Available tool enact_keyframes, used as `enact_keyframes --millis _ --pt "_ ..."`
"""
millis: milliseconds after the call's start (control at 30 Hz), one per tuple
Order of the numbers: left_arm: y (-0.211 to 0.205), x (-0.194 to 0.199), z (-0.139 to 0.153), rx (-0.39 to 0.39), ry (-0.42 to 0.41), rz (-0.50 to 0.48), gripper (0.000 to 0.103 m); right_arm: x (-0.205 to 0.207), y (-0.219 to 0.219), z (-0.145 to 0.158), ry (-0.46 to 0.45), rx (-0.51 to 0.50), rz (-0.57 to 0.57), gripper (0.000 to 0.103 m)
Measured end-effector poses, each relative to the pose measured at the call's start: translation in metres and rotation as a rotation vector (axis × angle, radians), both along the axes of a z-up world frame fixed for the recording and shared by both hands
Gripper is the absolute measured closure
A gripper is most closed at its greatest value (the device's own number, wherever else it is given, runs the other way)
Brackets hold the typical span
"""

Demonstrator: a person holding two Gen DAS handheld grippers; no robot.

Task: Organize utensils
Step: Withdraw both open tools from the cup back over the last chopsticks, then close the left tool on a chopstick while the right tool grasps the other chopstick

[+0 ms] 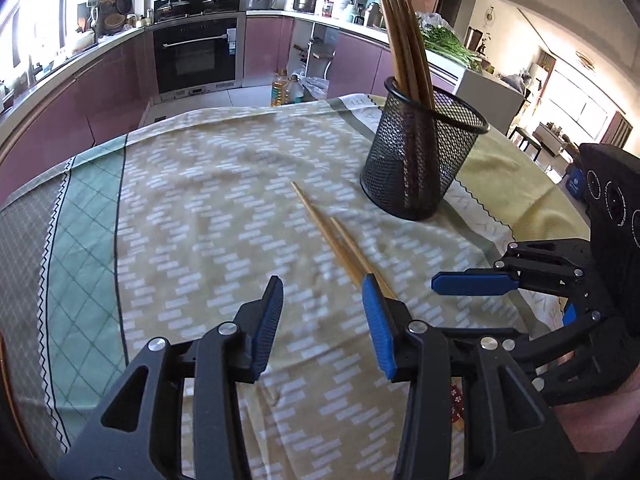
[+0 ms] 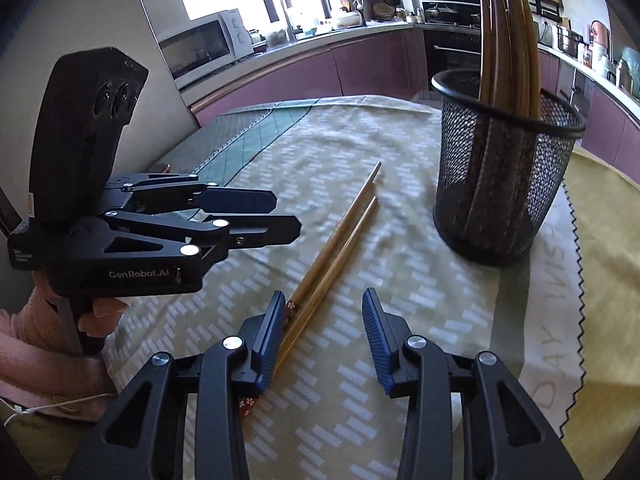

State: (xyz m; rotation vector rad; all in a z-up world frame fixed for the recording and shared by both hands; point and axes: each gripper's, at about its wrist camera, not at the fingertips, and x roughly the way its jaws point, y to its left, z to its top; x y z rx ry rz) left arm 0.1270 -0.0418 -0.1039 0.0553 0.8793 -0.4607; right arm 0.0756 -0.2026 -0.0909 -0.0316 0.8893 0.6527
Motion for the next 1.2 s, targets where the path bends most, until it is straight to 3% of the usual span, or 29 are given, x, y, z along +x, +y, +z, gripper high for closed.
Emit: enact_keyframes --millis 400,800,1000,1067,1200 --pt "-0.005 0.004 -0.003 -0.01 0.025 -0.018 0.062 -0.006 0.002 -0.003 0.002 -0.041 -0.02 0.078" --pt "-0.025 0.022 -0.01 0.027 0.051 -0.045 0.065 -0.003 -0.006 -0.004 -0.008 -0.08 -0.047 0.08" --pt "-0.034 0.028 -0.017 0.065 0.051 -0.048 0.07 0.006 -0.005 -0.006 -0.017 -0.097 -0.067 0.085" --pt "-0.034 0.029 -0.016 0.065 0.054 -0.045 0.079 0.009 -0.005 -0.006 -0.018 -0.092 -0.077 0.088" --pt "-0.032 0.027 -0.018 0.066 0.056 -0.037 0.087 0.013 -0.009 -0.007 -0.015 -0.077 -0.096 0.093"
